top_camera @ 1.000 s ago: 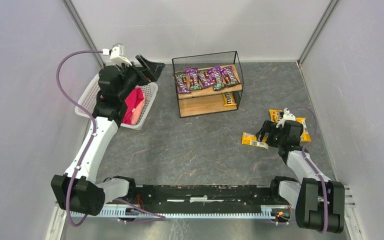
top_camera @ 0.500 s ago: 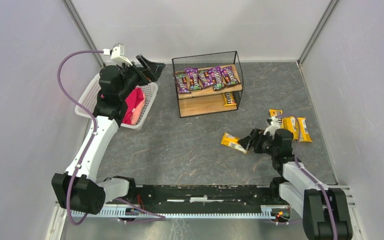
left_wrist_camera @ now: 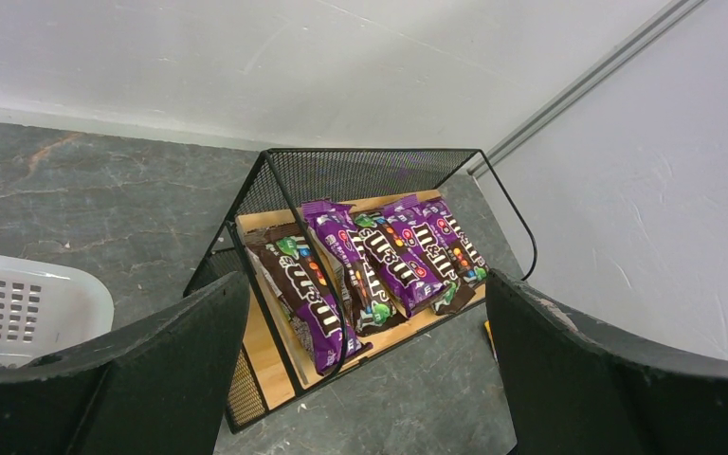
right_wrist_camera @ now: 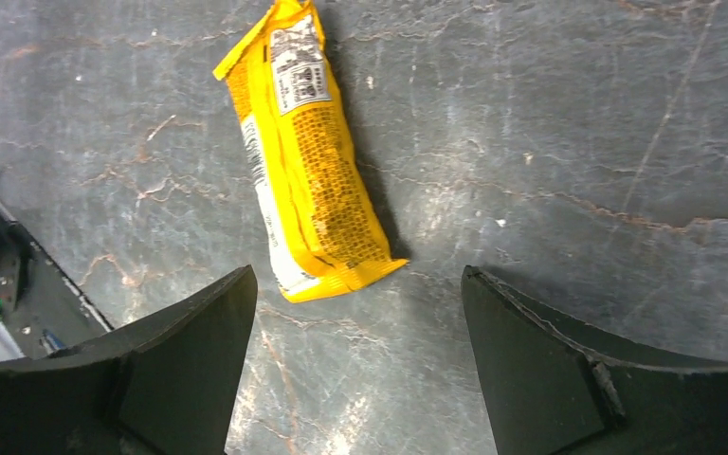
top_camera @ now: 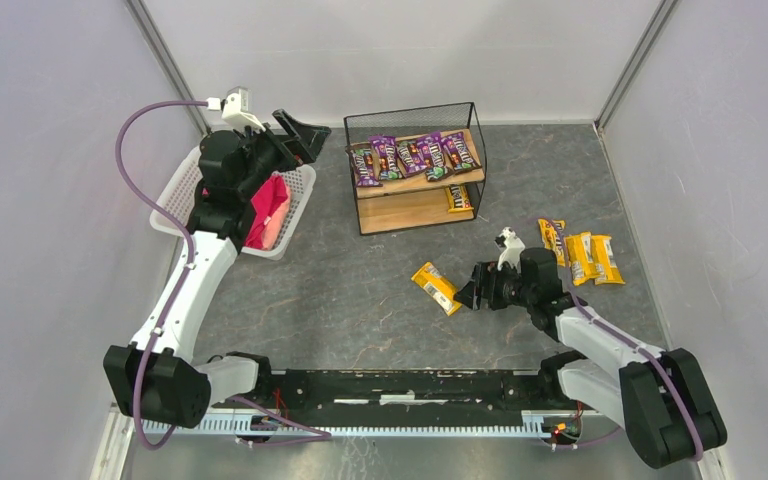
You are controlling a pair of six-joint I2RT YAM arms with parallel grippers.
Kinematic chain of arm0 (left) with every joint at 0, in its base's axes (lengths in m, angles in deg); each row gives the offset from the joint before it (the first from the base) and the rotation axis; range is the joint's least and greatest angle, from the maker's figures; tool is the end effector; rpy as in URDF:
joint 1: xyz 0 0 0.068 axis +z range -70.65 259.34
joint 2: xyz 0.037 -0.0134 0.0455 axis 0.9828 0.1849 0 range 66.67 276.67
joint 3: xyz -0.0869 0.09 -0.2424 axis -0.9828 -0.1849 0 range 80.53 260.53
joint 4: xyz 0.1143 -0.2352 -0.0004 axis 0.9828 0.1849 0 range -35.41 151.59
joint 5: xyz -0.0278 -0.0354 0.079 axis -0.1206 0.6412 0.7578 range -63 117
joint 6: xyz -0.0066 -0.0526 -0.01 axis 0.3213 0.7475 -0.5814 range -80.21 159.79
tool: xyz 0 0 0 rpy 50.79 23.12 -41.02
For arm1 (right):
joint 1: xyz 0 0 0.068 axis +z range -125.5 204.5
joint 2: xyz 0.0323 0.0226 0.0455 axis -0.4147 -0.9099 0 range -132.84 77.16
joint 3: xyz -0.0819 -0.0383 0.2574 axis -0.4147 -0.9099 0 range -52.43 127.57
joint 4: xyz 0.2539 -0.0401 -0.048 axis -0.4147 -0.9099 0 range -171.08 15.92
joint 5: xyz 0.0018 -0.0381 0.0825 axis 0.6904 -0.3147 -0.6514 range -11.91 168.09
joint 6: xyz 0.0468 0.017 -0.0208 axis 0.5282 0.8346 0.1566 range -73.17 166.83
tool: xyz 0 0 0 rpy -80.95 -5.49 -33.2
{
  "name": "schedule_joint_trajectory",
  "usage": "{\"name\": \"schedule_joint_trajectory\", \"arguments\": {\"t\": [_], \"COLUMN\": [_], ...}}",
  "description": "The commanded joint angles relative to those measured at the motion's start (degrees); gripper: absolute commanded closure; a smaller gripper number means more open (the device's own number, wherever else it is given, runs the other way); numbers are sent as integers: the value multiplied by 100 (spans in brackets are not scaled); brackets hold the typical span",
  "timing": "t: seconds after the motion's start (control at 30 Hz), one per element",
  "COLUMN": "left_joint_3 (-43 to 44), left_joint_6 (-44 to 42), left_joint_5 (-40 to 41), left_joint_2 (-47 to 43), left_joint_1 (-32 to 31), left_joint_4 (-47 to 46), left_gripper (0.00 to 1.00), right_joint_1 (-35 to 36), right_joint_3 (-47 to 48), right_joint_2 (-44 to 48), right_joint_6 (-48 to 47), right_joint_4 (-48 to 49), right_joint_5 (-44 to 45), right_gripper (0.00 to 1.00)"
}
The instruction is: Place and organize the candy bags onto the shelf
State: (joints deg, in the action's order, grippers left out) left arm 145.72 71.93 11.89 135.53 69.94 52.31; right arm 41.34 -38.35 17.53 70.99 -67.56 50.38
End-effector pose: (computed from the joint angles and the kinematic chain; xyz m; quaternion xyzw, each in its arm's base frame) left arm 0.2762 -0.0551 0.4013 -0.0498 0.7136 -0.3335 0.6140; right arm 0.1703 0.0689 0.1419 -0.0468 0.8812 0.3488 0.3156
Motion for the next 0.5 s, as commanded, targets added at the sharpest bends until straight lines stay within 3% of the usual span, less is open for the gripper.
{"name": "schedule_joint_trajectory", "arguments": {"t": [0.0, 0.2, 0.47], "left_joint_3": [152, 161, 161], "left_joint_6": [-102, -90, -68], "left_joint_5": [-5, -32, -61], "left_joint_2": [-7, 9, 14], "left_joint_1": [-11, -9, -14], "left_joint_4": [-70, -70, -79], "left_gripper": [0, 0, 0], "right_joint_1": [-23, 77, 548], "right_joint_3": [328, 97, 23], "right_joint_2": [-208, -558, -339], "right_joint_6": [-401, 28, 180], "right_joint_4": [-220, 329, 166], "right_joint_5": [325, -41, 743], "right_gripper": [14, 17, 20]}}
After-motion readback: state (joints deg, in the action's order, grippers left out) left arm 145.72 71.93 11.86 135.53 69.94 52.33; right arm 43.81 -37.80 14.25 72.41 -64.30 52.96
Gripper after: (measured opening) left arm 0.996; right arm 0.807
